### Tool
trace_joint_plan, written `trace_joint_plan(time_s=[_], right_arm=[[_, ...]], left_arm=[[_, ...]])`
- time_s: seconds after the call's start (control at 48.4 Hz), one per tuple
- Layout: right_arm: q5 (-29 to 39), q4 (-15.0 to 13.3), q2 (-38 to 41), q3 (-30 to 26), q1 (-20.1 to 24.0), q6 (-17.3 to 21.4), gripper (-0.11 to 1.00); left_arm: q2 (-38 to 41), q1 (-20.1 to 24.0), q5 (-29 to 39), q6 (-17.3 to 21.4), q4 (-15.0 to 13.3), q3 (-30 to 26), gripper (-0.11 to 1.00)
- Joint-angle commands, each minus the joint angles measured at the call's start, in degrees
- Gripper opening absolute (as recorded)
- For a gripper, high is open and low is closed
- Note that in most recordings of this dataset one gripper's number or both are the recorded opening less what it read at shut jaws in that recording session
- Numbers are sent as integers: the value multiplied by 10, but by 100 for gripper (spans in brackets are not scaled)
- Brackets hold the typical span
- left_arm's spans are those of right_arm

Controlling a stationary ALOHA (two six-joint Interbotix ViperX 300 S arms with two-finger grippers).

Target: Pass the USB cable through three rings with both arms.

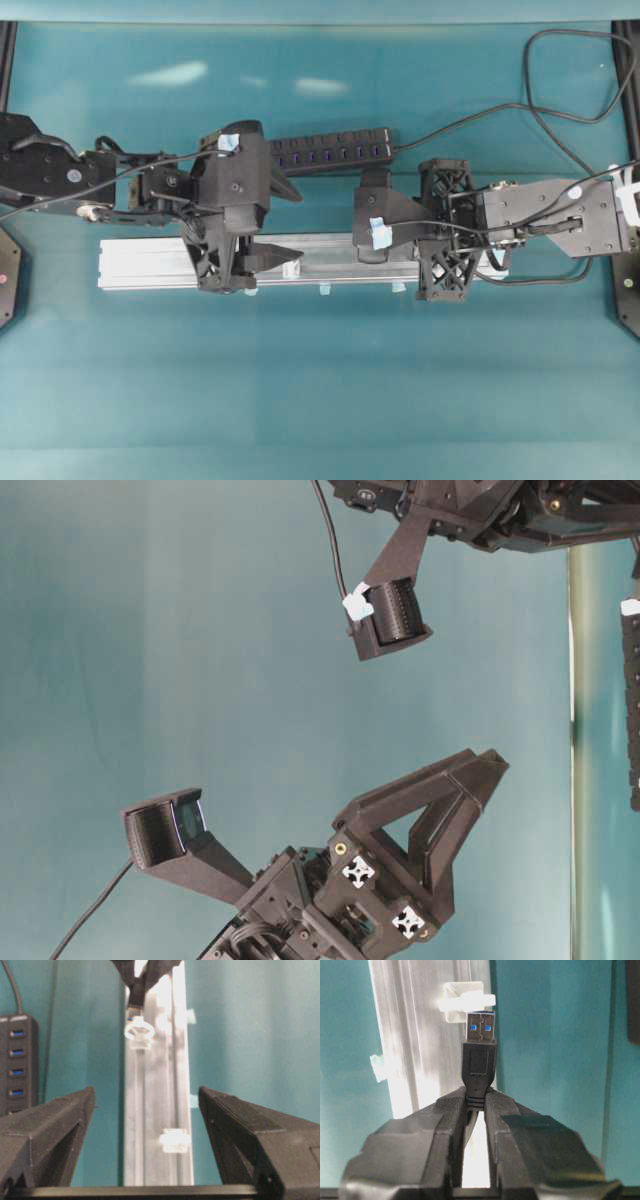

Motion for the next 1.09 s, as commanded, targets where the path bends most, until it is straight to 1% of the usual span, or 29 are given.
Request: trace_joint_plan(time_s=[0.0,0.227,0.599,0.847,0.95,1.074], right_arm=[[1,-1,3,-3,-4,-8,-8],[-7,-1,19,-8,-3,-16,-8],[-40,-1,34,-42,-4,-18,-8],[-56,-1,35,-44,-2,-18,-8],[-60,-1,33,-41,0,-17,-8],[-82,0,28,-31,2,-14,-8]], left_arm=[[-11,2,-4,-1,1,-5,90],[-11,1,-4,-1,0,-5,90],[-10,2,-5,-1,1,-4,90],[-6,4,-5,-1,1,-5,90],[5,5,-18,-1,1,-4,90],[30,10,-45,0,1,-4,90]])
